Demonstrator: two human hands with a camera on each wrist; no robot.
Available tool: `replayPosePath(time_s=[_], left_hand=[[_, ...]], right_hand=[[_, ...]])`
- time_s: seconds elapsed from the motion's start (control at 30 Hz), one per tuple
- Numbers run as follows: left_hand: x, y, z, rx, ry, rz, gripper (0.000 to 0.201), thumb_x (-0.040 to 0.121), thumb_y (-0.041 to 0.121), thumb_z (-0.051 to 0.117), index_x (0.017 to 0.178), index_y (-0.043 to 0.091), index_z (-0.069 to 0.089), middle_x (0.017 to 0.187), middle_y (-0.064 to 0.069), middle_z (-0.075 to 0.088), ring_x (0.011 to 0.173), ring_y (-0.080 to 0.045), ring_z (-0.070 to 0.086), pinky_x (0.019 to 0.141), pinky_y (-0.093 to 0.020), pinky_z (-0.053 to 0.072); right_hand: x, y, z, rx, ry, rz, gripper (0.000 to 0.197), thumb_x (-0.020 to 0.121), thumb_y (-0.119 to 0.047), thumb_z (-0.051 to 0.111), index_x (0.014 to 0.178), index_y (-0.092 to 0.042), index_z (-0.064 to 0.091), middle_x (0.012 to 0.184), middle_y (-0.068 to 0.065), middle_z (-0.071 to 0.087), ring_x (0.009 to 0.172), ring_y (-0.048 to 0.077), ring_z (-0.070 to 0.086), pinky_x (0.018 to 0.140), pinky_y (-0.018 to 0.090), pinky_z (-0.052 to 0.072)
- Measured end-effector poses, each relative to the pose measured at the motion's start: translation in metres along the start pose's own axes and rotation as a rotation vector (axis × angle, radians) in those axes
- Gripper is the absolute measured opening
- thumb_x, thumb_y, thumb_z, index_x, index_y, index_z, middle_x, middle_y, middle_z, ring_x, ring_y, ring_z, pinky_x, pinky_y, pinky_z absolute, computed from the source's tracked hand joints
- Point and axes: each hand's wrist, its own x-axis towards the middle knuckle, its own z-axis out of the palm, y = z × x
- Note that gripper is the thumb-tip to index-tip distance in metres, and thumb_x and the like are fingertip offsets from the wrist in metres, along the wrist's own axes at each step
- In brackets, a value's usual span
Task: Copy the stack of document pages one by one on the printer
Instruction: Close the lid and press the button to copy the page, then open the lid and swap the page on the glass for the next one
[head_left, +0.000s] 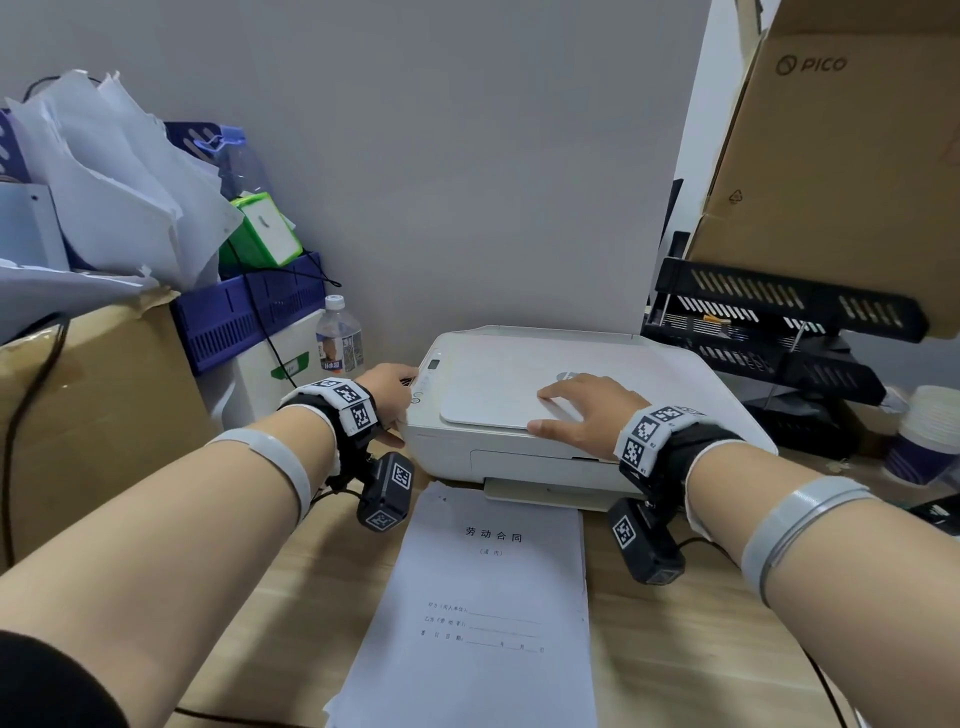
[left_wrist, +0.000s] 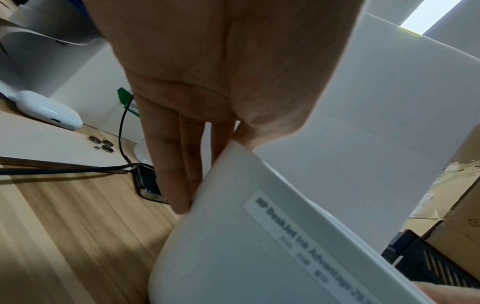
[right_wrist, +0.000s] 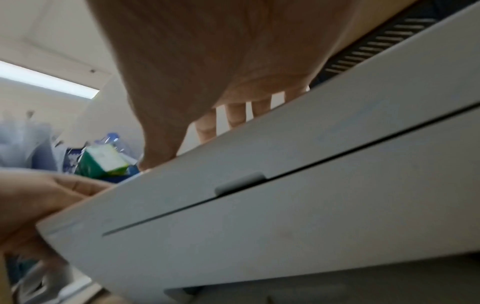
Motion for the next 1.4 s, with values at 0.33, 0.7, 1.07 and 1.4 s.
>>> replayPosePath(time_s=[0.33, 0.7, 1.07, 1.4], left_hand=[[0.019, 0.014, -0.016, 0.485, 0.093, 0.320, 0.050, 0.091, 0.018, 0.066, 0.139, 0.022, 0.053, 0.094, -0.004, 0.067, 0.089, -0.022, 0.064, 0.082, -0.028, 0.049], [0.049, 0.080, -0.023, 0.016, 0.138, 0.619, 0.024, 0.095, 0.027, 0.063, 0.106, 0.007, 0.068, 0.085, -0.006, 0.072, 0.071, -0.014, 0.070, 0.074, -0.035, 0.060], [0.125, 0.141, -0.009, -0.302, 0.197, 0.385, 0.023, 0.101, 0.023, 0.050, 0.109, 0.001, 0.054, 0.095, -0.016, 0.061, 0.067, -0.016, 0.061, 0.059, -0.031, 0.057], [0.146, 0.146, 0.004, -0.400, 0.088, 0.248, 0.032, 0.092, 0.000, 0.053, 0.124, 0.003, 0.052, 0.111, -0.013, 0.055, 0.095, -0.022, 0.056, 0.082, -0.043, 0.055]], right_hand=[[-0.013, -0.013, -0.023, -0.203, 0.211, -0.126, 0.042, 0.091, -0.068, 0.043, 0.106, -0.034, 0.062, 0.106, -0.014, 0.059, 0.102, 0.014, 0.055, 0.082, 0.033, 0.046], [0.031, -0.024, -0.104, -0.132, 0.821, -0.111, 0.022, 0.089, -0.033, 0.067, 0.103, -0.017, 0.061, 0.100, 0.005, 0.056, 0.101, 0.027, 0.049, 0.074, 0.037, 0.046], [0.040, 0.026, -0.069, 0.077, 0.523, -0.009, 0.016, 0.092, -0.030, 0.058, 0.106, -0.023, 0.053, 0.079, -0.012, 0.050, 0.088, 0.017, 0.049, 0.076, 0.038, 0.047], [0.017, 0.068, -0.026, 0.022, 0.218, 0.172, 0.038, 0.097, -0.047, 0.049, 0.127, -0.025, 0.056, 0.122, -0.002, 0.059, 0.117, 0.019, 0.050, 0.100, 0.034, 0.038]])
